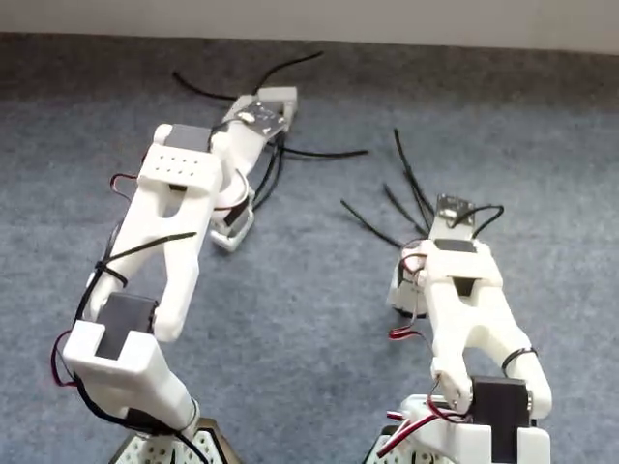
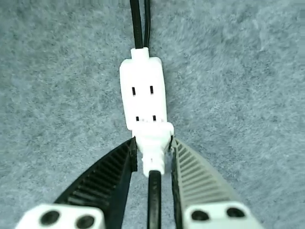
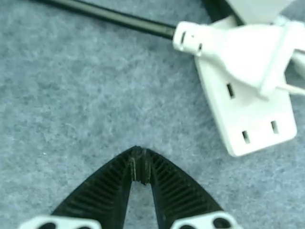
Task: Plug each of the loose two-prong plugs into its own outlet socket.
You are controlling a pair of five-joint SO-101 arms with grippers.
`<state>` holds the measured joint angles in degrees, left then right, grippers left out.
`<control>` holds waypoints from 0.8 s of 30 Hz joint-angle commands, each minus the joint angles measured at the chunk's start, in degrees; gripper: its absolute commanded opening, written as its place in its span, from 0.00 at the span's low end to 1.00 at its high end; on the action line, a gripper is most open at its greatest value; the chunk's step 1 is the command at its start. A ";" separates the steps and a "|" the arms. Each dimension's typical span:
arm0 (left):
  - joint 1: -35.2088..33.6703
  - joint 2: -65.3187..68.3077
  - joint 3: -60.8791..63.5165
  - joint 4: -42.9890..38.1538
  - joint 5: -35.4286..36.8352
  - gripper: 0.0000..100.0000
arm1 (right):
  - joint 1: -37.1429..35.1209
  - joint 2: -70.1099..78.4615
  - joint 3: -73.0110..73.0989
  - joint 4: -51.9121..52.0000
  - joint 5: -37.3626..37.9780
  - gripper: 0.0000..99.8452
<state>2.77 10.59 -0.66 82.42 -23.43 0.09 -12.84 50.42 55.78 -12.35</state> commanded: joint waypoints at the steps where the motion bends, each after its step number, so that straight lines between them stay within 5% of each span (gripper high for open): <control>1: -2.42 -0.48 -1.71 -1.67 -0.09 0.01 | 0.40 -1.45 -0.13 -0.84 -0.53 0.02; 24: -1.98 -0.40 -0.75 -2.64 -2.11 0.01 | 0.40 -1.36 -0.04 -0.92 -0.53 0.02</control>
<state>-0.31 10.68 -0.57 80.75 -24.04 0.09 -12.84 50.59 55.60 -12.35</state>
